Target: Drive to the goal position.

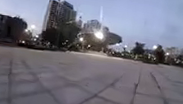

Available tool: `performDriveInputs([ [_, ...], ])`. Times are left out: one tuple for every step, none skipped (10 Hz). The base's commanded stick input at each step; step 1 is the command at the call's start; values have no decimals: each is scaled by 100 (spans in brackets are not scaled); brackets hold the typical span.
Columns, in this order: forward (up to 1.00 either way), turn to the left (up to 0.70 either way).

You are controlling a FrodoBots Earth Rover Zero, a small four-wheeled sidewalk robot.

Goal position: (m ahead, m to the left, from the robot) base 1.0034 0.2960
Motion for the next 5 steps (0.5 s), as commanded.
performDriveInputs([
  [70,0],
  [70,0],
  [70,0],
  [70,0],
  [70,0],
])
